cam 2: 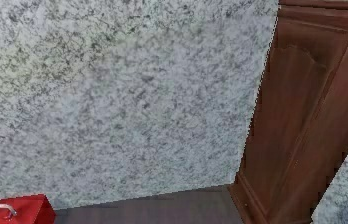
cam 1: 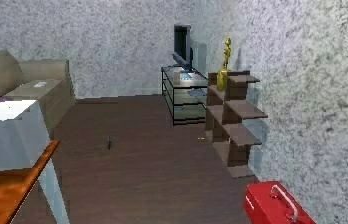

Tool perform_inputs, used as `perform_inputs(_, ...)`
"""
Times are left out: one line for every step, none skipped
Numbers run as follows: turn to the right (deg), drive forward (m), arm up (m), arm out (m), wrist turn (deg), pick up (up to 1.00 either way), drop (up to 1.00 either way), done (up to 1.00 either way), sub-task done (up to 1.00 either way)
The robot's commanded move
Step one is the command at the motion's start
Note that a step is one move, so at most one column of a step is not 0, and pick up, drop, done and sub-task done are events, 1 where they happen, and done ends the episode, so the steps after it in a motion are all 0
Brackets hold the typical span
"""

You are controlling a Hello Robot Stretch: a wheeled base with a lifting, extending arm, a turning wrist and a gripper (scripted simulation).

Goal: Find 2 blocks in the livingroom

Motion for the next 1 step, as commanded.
perform_inputs(-3.0,0.0,0.0,0.0,0.0,0.0,0.0,0.0,0.0)
